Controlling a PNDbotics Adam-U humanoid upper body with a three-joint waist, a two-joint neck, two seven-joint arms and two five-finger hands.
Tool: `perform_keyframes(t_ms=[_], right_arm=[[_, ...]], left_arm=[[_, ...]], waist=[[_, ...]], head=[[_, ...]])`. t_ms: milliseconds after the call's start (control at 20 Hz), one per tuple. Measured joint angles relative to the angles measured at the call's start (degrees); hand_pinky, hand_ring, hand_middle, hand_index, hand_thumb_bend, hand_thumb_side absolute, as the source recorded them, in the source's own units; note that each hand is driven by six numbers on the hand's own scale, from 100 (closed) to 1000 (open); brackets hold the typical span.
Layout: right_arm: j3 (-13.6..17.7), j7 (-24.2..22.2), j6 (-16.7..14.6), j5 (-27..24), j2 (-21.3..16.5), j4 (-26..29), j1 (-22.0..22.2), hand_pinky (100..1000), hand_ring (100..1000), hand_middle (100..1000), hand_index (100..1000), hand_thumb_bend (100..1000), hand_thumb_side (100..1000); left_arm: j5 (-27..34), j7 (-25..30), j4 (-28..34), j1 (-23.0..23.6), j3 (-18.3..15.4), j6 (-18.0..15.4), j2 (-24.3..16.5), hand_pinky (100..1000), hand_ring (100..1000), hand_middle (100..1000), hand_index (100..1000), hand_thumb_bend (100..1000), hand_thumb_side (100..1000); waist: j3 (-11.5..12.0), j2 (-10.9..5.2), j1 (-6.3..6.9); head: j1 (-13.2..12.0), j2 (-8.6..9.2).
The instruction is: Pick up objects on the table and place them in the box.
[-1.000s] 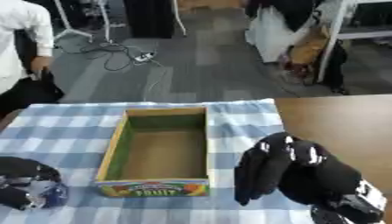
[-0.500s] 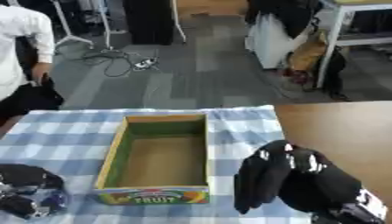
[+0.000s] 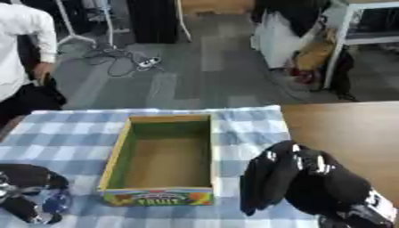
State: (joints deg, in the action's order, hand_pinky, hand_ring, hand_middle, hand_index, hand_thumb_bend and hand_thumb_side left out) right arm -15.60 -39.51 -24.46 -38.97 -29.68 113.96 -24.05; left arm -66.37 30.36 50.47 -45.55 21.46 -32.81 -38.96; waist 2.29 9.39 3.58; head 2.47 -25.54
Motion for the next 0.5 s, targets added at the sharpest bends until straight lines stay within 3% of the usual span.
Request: perform_keyframes(t_ms=[100,200,250,300,350,400,500], right_arm=[[0.0,0.0,0.0,0.0,0.0,0.0,0.0,404,542,511,662,100,1000],[0.0,0.0,0.0,0.0,0.0,0.0,0.0,404,542,511,662,100,1000],[0.0,0.0,0.0,0.0,0.0,0.0,0.0,404,542,511,662,100,1000],[0.0,0.0,0.0,0.1,0.0,0.0,0.0,403,542,511,662,100,1000],[0.0,0.0,0.0,0.1,0.0,0.0,0.0,403,542,511,662,100,1000],[0.0,0.1,-0.1,0.1,0.0,0.0,0.0,403,541,510,662,100,1000],[0.0,0.1,-0.1,0.1,0.0,0.0,0.0,402,540,509,661,100,1000]], left_arm=[[-1.0,-0.4,0.0,0.0,0.0,-0.4,0.0,980,892,940,989,1000,785],[-1.9,-0.8,0.1,0.0,0.1,-0.8,0.0,878,838,904,977,987,739],[-2.4,-1.1,0.2,0.0,0.3,-1.1,0.0,894,847,913,980,997,746],[-2.8,-1.3,0.4,0.0,0.4,-1.3,0.0,705,741,825,933,910,685],[-3.3,-1.5,0.6,0.0,0.4,-1.5,0.0,635,702,796,917,885,670],[-3.7,-1.8,0.9,0.0,0.6,-1.8,0.0,488,604,718,858,741,608],[-4.5,-2.3,1.5,0.1,0.7,-2.3,0.0,290,479,584,751,576,581]], waist=[[0.0,-0.01,0.0],[0.1,-0.02,0.0],[0.1,-0.02,0.0],[0.1,-0.02,0.0],[0.1,-0.02,0.0],[0.1,-0.02,0.0],[0.1,-0.02,0.0]], head=[[-0.1,-0.11],[-0.4,-0.11],[-0.5,-0.11],[-0.5,-0.11],[-0.5,-0.11],[-0.5,-0.11],[-0.5,-0.11]])
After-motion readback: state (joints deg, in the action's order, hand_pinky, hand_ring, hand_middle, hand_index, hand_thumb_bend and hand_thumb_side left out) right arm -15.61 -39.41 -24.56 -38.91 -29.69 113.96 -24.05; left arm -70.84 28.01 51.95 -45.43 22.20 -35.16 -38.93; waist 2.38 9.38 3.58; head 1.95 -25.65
